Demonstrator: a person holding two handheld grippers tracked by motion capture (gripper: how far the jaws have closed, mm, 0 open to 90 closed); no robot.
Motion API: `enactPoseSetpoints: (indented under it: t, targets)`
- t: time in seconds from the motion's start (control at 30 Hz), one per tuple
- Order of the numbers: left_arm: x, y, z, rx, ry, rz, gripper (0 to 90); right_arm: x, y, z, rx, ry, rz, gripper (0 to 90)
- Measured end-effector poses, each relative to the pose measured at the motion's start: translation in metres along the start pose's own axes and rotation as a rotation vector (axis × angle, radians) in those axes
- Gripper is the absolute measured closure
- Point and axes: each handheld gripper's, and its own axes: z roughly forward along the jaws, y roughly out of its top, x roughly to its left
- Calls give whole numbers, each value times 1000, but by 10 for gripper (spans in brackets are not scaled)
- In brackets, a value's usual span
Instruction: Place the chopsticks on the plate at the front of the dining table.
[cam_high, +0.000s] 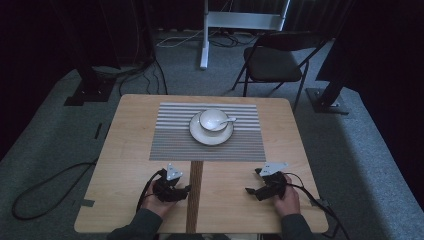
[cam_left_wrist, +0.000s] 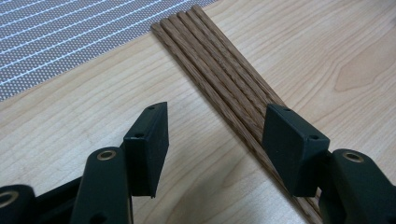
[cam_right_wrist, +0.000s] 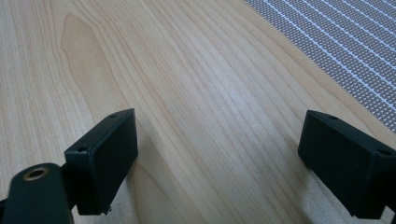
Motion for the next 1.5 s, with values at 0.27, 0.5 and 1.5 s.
enactPoseSetpoints:
  t: [0.27,0.5,1.5]
  targets:
    - [-2,0,2,15,0,3,442,0,0,0,0,0,0,114]
    - [-4,-1,5,26,-2,8,446,0,0,0,0,0,-1,114]
    - [-7,-1,8,51,-9,14,456,0,0,0,0,0,0,114]
